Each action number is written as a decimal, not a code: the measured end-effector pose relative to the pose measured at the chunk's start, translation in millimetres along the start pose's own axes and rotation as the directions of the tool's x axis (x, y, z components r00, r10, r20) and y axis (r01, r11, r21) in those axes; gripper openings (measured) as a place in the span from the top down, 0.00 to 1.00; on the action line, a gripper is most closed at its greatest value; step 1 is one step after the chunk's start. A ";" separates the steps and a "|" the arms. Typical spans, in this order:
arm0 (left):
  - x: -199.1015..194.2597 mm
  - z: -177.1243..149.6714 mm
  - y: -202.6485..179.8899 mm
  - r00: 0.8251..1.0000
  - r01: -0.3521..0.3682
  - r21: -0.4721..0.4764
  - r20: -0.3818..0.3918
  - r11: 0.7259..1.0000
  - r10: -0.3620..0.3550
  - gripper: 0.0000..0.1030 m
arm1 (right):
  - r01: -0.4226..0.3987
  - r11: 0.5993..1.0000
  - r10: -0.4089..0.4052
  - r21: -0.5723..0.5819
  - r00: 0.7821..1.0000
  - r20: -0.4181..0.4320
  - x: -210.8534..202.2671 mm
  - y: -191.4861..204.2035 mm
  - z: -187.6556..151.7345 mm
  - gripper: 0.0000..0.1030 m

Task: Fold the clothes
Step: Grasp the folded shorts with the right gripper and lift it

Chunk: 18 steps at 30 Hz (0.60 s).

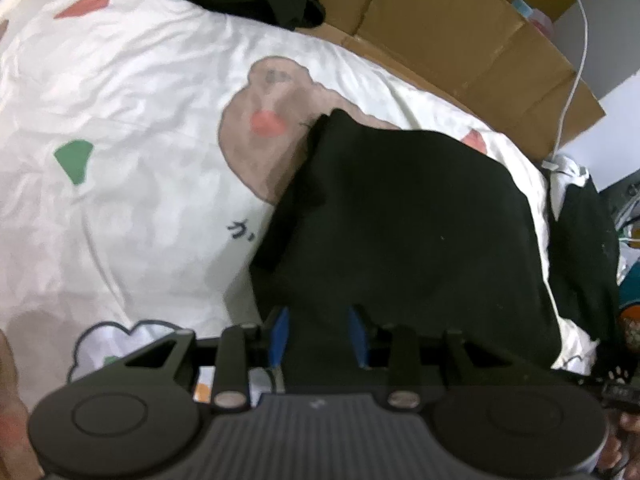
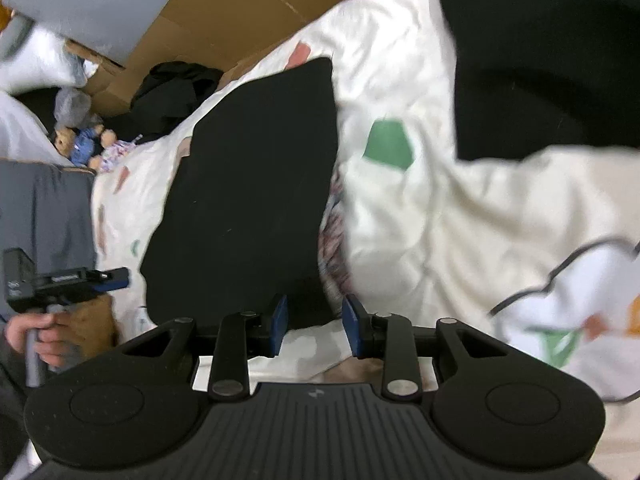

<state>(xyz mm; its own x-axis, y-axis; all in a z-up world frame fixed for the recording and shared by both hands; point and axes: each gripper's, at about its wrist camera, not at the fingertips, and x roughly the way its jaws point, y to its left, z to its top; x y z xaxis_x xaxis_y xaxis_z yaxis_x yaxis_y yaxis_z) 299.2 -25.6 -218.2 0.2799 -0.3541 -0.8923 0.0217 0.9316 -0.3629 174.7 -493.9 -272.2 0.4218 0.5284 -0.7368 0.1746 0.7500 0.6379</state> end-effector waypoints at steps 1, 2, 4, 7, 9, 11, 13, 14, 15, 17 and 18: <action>2.0 -0.5 -0.4 1.000 0.001 0.003 -0.005 1.000 -0.001 0.65 | -0.006 1.000 0.007 0.019 1.000 -0.002 4.0 -1.2 -2.1 0.53; 3.8 -1.0 -0.7 1.000 0.000 0.005 -0.009 1.000 0.000 0.65 | -0.012 0.999 0.012 0.039 1.000 -0.004 7.9 -2.3 -4.0 0.51; 7.5 -1.1 -0.2 1.000 0.006 0.000 -0.014 1.000 -0.006 0.65 | -0.021 0.997 0.022 0.077 1.000 -0.006 16.5 -6.6 -7.5 0.44; 10.3 1.1 -0.4 1.000 0.010 0.003 -0.019 1.000 -0.010 0.65 | -0.044 0.989 0.044 0.138 0.999 0.004 26.5 -15.5 -11.4 0.42; 11.8 2.8 -0.4 1.000 0.010 0.007 -0.023 1.000 -0.010 0.65 | -0.058 0.983 0.056 0.174 0.998 0.015 32.4 -21.3 -14.1 0.42; 14.2 4.6 -0.2 1.000 0.010 0.008 -0.026 1.000 -0.010 0.65 | -0.074 0.976 0.070 0.203 0.997 0.028 37.2 -26.8 -17.0 0.42; 16.3 5.6 0.0 1.000 0.010 0.009 -0.027 1.000 -0.009 0.65 | -0.112 0.967 0.100 0.230 0.993 0.060 41.5 -31.7 -21.3 0.42; 17.2 5.9 0.0 1.000 0.009 0.009 -0.028 1.000 -0.009 0.65 | -0.118 0.965 0.104 0.233 0.992 0.071 41.7 -32.7 -22.1 0.42; 18.3 6.1 0.0 1.000 0.010 0.009 -0.028 1.000 -0.010 0.65 | -0.126 0.964 0.105 0.235 0.990 0.099 42.4 -33.4 -24.5 0.42; 20.1 5.6 -0.3 0.999 0.014 0.013 -0.032 1.000 -0.013 0.65 | -0.146 0.960 0.117 0.240 0.984 0.134 45.3 -32.9 -26.8 0.42; 20.8 5.3 -0.5 0.999 0.013 0.017 -0.035 1.000 -0.013 0.65 | -0.157 0.957 0.123 0.244 0.981 0.149 47.0 -32.6 -27.3 0.43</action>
<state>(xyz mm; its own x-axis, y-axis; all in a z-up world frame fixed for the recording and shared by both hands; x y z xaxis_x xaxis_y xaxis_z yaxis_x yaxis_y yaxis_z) 310.0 -32.9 -235.2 0.2458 -0.3686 -0.8965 0.0420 0.9281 -0.3701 164.5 -482.6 -333.8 0.5676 0.5518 -0.6110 0.3181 0.5375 0.7810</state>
